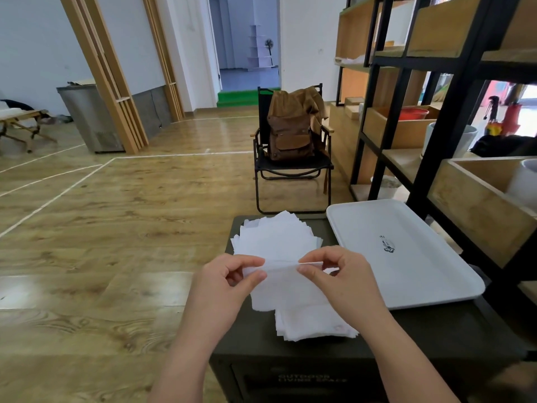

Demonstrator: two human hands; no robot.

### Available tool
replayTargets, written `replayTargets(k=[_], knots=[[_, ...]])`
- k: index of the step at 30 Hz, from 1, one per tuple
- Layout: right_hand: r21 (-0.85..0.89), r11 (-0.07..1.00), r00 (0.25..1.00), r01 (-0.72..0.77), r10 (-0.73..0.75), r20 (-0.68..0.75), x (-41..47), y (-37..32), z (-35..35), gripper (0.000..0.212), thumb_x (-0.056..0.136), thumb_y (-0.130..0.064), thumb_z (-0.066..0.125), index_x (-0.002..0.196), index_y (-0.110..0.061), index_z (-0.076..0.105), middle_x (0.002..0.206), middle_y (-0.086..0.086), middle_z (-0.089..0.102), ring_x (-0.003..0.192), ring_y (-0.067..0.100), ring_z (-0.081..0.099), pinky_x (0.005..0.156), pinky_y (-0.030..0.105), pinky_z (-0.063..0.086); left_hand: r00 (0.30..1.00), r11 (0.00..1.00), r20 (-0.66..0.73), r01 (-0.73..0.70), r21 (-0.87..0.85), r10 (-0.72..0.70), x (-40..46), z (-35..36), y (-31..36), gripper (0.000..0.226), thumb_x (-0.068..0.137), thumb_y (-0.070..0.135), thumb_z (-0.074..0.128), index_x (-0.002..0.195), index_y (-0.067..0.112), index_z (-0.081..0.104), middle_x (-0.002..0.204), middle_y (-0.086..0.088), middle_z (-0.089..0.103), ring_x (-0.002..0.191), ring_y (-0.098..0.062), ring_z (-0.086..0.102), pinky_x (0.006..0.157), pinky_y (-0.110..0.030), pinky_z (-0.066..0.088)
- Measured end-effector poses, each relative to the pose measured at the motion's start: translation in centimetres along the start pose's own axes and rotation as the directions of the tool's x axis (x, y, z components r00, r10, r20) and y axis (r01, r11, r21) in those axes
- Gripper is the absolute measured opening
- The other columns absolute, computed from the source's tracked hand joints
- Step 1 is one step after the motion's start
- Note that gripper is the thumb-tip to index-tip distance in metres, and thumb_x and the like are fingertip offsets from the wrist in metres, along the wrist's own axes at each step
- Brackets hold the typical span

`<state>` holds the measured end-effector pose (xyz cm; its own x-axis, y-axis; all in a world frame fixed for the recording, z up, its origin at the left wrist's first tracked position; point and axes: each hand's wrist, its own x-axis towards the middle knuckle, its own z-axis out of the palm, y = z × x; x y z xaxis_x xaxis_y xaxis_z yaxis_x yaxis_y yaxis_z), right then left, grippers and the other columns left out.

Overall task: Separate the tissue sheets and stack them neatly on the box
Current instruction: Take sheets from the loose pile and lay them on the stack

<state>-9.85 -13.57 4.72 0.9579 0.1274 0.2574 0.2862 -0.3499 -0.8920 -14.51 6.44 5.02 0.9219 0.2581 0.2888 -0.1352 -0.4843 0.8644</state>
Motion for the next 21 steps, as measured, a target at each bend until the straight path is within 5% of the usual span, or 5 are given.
replayTargets(k=[6, 11, 14, 16, 21], knots=[[-0.134, 0.986, 0.985, 0.095, -0.073, 0.158, -1.1, 0.2, -1.8, 0.029, 0.077, -0.041, 0.076, 0.097, -0.056, 0.062, 0.128, -0.031, 0.042, 0.12, -0.01, 0.036, 0.093, 0.015, 0.035, 0.994, 0.996, 0.07, -0.084, 0.012, 0.083, -0.5, 0.4, 1.2, 0.02, 0.081, 0.033, 0.075, 0.084, 0.053, 0.074, 0.085, 0.019, 0.058, 0.071, -0.004, 0.054, 0.068, -0.008, 0.042], [0.027, 0.998, 0.989, 0.05, -0.054, 0.14, -1.5, -0.6, -3.1, 0.01, 0.086, -0.034, 0.067, 0.081, -0.041, 0.071, 0.09, -0.023, 0.068, 0.083, -0.006, 0.059, 0.067, 0.008, 0.043, 0.984, 0.995, 0.142, -0.102, -0.014, 0.103, -0.4, 0.8, 2.5, 0.015, 0.086, 0.033, 0.069, 0.085, 0.047, 0.072, 0.108, 0.03, 0.058, 0.082, 0.0, 0.059, 0.074, -0.008, 0.043], [0.121, 0.992, 0.989, 0.017, -0.034, 0.141, -1.6, -0.8, -3.6, 0.009, 0.089, -0.037, 0.063, 0.085, -0.042, 0.07, 0.087, -0.018, 0.069, 0.08, 0.0, 0.061, 0.063, 0.011, 0.048, 0.981, 0.992, 0.172, -0.068, -0.104, 0.085, -0.3, 1.5, 2.9, 0.019, 0.092, 0.029, 0.064, 0.092, 0.047, 0.071, 0.083, 0.021, 0.068, 0.074, 0.0, 0.06, 0.065, -0.012, 0.043], [0.135, 0.99, 0.996, -0.031, 0.019, 0.087, -1.3, -0.3, -3.5, 0.008, 0.09, -0.037, 0.062, 0.089, -0.043, 0.068, 0.088, -0.021, 0.067, 0.078, 0.003, 0.062, 0.06, 0.012, 0.049, 0.984, 0.99, 0.171, -0.018, -0.138, 0.041, -0.2, 2.3, 2.6, 0.023, 0.094, 0.028, 0.062, 0.103, 0.049, 0.067, 0.054, 0.01, 0.05, 0.053, -0.006, 0.045, 0.053, -0.009, 0.036], [-0.047, 0.987, 0.988, -0.156, 0.155, -0.023, -0.5, 2.2, -2.5, 0.015, 0.09, -0.035, 0.064, 0.099, -0.043, 0.055, 0.081, -0.022, 0.057, 0.071, 0.004, 0.055, 0.054, 0.011, 0.037, 0.981, 0.989, 0.15, 0.135, -0.052, -0.126, -0.1, 5.0, 0.3, 0.033, 0.094, 0.031, 0.063, 0.118, 0.052, 0.053, 0.055, 0.005, 0.057, 0.05, -0.001, 0.05, 0.049, -0.009, 0.037]])
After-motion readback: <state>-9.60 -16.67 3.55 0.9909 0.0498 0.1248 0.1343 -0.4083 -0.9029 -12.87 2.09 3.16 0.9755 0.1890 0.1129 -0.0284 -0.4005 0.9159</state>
